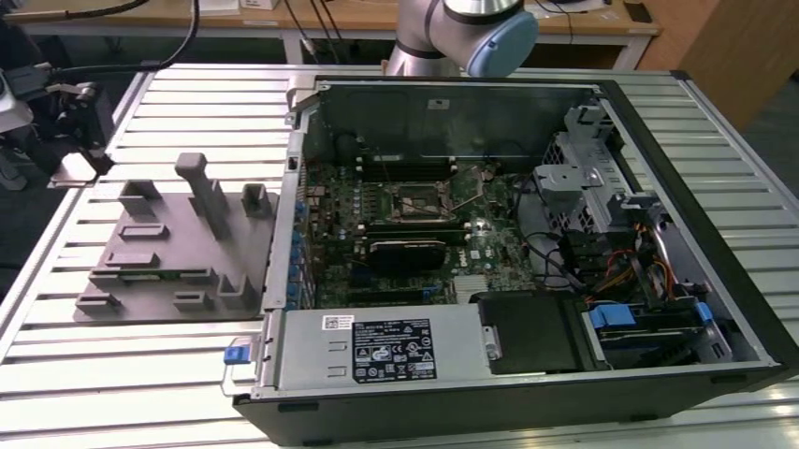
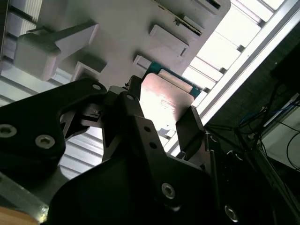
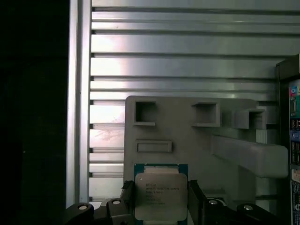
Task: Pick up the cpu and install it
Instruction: 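Pick up the cpu and move it towards the insertion slot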
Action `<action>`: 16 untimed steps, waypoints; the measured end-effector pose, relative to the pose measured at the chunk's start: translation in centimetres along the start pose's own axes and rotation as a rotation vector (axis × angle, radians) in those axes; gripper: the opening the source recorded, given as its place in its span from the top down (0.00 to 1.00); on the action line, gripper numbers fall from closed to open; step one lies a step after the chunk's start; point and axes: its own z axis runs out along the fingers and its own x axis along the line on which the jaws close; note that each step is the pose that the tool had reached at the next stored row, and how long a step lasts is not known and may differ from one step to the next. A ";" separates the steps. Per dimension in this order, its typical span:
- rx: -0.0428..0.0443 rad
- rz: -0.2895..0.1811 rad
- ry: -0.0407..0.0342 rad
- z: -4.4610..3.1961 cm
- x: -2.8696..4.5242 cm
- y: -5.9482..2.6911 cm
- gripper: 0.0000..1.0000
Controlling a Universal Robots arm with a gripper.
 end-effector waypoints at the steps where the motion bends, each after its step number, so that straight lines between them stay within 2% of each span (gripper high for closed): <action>1: 0.0000 0.000 0.0000 -0.15 0.00 0.01 0.46; 16: -0.0005 0.000 -0.0001 -2.18 -0.06 0.10 0.46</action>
